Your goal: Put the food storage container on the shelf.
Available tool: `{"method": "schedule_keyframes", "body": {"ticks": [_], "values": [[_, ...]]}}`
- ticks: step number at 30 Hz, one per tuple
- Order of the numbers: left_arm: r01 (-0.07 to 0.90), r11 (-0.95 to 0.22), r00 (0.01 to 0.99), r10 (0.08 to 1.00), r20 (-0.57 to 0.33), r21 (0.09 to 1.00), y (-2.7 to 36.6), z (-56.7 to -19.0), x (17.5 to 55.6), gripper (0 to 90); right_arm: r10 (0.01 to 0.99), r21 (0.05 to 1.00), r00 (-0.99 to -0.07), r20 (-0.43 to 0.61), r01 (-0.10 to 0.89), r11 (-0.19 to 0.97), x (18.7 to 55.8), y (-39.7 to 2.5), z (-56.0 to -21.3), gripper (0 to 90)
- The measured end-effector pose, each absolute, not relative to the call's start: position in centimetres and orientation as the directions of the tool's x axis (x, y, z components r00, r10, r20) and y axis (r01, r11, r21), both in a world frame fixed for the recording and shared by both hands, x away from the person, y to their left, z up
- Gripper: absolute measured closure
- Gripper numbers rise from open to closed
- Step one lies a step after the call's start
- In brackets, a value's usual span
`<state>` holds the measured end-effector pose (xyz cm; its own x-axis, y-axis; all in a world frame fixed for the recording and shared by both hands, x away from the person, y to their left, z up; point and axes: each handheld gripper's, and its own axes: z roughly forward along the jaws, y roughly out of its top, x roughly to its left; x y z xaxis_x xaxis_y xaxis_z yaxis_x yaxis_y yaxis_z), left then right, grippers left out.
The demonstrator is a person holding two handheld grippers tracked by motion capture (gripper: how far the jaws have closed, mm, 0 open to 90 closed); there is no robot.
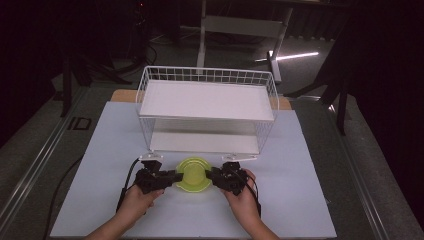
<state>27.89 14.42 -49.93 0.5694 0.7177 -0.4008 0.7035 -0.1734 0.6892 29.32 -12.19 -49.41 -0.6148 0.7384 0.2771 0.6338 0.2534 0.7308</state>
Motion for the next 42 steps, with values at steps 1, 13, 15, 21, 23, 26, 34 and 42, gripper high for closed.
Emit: {"method": "schedule_keyframes", "body": {"ticks": [1,13,15,21,23,26,34,42], "values": [[0.704,-0.170,0.567,0.719,-0.402,0.689,14.4,-49.9,27.8,73.9,0.738,0.730,-0.615,0.279,0.635,0.253,29.3,-12.2,-49.4,72.4],[0.664,-0.185,0.584,0.734,-0.348,0.725,14.1,-48.6,27.1,81.8,0.732,0.747,-0.616,0.290,0.624,0.229,28.9,-12.7,-48.8,79.3],[0.648,-0.174,0.592,0.727,-0.347,0.741,14.1,-48.2,27.2,81.8,0.732,0.763,-0.621,0.281,0.607,0.222,28.8,-12.9,-48.1,79.6],[0.581,-0.161,0.623,0.718,-0.309,0.798,14.0,-47.2,27.8,81.5,0.736,0.794,-0.630,0.250,0.568,0.216,29.1,-13.1,-46.0,79.8],[0.571,-0.148,0.629,0.710,-0.315,0.807,14.0,-47.1,28.2,81.6,0.740,0.800,-0.626,0.245,0.562,0.210,29.3,-13.1,-45.6,79.8],[0.554,-0.139,0.641,0.701,-0.314,0.821,13.9,-47.1,28.8,81.6,0.745,0.804,-0.619,0.247,0.560,0.199,29.8,-13.4,-45.4,79.8],[0.545,-0.130,0.642,0.700,-0.312,0.829,13.4,-48.1,30.0,81.7,0.767,0.794,-0.592,0.247,0.578,0.190,31.0,-13.7,-45.9,79.8],[0.561,-0.128,0.621,0.718,-0.313,0.818,12.6,-48.9,31.8,81.5,0.793,0.779,-0.560,0.241,0.599,0.186,32.5,-13.7,-46.7,79.6]]}}
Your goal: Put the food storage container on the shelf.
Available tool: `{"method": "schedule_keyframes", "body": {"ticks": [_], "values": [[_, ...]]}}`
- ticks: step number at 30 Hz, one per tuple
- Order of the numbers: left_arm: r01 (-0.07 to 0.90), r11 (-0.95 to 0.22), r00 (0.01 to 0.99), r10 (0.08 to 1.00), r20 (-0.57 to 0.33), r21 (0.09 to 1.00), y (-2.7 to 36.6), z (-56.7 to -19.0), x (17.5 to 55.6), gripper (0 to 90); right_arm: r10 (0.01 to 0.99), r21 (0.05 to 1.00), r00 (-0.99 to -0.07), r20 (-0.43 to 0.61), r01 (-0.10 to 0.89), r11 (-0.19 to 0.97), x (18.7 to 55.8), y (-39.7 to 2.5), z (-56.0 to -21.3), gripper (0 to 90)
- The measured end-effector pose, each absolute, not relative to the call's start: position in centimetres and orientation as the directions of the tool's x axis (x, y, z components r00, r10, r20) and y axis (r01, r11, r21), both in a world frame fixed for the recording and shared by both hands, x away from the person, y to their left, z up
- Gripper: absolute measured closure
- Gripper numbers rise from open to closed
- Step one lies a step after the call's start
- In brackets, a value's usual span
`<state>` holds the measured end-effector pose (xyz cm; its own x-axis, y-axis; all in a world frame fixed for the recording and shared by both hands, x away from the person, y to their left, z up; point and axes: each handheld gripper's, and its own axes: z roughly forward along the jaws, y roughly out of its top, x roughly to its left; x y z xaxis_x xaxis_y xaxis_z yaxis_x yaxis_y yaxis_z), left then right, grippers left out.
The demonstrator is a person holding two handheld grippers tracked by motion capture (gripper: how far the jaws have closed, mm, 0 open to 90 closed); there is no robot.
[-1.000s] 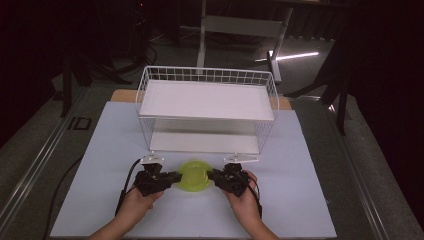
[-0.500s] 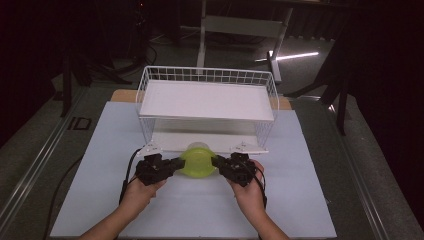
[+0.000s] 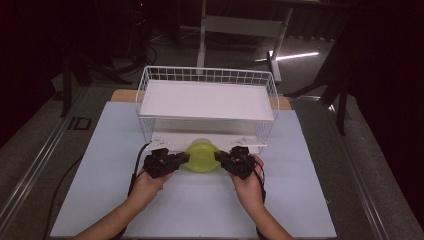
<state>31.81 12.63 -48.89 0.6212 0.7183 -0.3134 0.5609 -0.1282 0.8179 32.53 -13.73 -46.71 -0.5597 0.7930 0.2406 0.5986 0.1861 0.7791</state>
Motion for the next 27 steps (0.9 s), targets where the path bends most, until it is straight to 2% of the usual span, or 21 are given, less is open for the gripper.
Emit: {"method": "schedule_keyframes", "body": {"ticks": [27], "values": [[0.581,-0.132,0.576,0.764,-0.292,0.803,11.6,-50.3,36.3,80.8,0.834,0.764,-0.504,0.224,0.623,0.171,36.7,-13.4,-48.2,78.6]]}}
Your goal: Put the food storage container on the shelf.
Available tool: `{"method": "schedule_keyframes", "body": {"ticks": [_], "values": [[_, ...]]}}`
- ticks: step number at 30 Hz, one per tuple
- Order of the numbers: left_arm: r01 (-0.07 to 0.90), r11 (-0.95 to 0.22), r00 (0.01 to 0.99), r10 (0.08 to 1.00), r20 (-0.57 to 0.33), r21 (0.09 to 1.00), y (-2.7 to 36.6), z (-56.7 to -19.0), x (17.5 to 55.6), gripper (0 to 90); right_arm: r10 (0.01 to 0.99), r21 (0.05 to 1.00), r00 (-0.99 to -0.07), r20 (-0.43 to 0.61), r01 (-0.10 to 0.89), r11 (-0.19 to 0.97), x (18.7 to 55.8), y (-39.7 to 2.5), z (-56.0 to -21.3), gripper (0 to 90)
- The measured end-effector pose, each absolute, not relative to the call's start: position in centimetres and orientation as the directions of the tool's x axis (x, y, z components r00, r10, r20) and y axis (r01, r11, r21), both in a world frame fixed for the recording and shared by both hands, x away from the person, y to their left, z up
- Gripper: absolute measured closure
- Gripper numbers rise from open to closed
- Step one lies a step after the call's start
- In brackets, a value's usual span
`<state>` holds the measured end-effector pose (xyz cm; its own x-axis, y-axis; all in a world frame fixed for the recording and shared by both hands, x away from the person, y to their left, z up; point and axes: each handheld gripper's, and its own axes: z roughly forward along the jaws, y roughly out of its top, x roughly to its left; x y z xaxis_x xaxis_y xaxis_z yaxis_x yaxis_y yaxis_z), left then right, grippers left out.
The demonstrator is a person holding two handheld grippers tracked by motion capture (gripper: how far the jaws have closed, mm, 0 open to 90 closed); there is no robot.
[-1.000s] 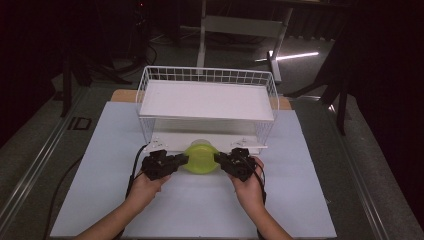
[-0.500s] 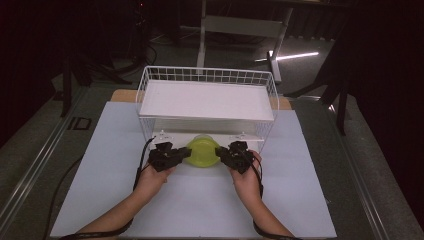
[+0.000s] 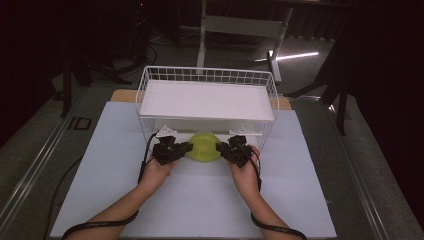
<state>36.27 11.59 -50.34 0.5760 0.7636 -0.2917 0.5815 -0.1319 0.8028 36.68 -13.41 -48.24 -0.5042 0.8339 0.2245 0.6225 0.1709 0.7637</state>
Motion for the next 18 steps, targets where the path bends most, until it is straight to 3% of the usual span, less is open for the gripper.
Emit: {"method": "schedule_keyframes", "body": {"ticks": [18], "values": [[0.615,-0.124,0.562,0.762,-0.322,0.779,11.3,-50.4,34.9,80.2,0.835,0.750,-0.503,0.224,0.636,0.181,35.3,-13.6,-48.5,79.0]]}}
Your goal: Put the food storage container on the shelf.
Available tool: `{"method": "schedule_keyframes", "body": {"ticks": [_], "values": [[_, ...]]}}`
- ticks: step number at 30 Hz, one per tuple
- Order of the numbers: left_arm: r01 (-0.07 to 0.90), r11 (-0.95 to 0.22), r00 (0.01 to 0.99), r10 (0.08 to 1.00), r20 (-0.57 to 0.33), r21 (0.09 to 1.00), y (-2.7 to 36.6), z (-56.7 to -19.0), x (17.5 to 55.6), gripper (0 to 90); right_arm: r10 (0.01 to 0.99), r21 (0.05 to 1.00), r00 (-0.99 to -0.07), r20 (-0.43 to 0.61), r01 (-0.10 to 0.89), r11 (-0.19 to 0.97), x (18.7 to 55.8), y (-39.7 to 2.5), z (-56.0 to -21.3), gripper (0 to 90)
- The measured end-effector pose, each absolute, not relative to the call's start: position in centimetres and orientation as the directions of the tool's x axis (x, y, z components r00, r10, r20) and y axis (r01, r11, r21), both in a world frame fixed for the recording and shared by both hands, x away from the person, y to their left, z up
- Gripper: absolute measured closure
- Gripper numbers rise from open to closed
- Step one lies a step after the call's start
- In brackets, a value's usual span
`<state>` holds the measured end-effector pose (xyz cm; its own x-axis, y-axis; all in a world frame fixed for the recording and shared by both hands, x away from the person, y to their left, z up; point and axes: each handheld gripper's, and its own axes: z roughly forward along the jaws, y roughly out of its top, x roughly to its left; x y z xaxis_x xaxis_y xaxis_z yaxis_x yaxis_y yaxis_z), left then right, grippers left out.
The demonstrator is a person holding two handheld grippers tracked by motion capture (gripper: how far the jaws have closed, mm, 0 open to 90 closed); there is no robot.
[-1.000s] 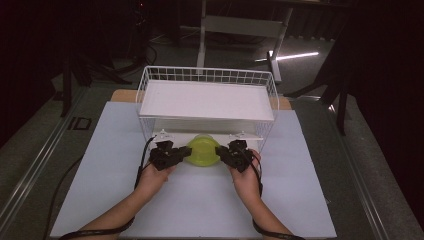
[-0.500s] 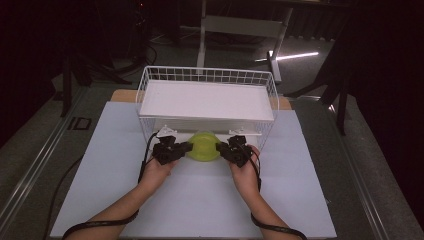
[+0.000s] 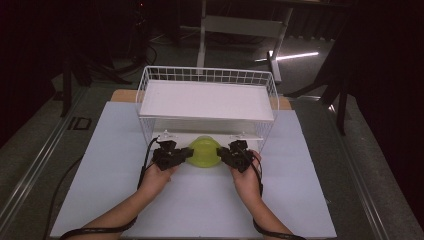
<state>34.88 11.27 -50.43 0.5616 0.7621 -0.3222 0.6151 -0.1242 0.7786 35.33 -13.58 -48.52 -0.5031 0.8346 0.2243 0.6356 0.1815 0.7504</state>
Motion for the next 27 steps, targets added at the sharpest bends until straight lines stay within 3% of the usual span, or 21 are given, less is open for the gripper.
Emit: {"method": "schedule_keyframes", "body": {"ticks": [11,27], "values": [[0.515,-0.064,0.567,0.773,-0.284,0.855,11.4,-51.0,36.1,72.7,0.849,0.795,-0.484,0.212,0.590,0.139,36.8,-13.4,-48.5,73.2],[0.467,0.049,0.505,0.805,-0.312,0.883,11.5,-51.4,37.1,54.6,0.877,0.830,-0.429,0.215,0.554,0.068,38.1,-13.0,-49.3,58.7]]}}
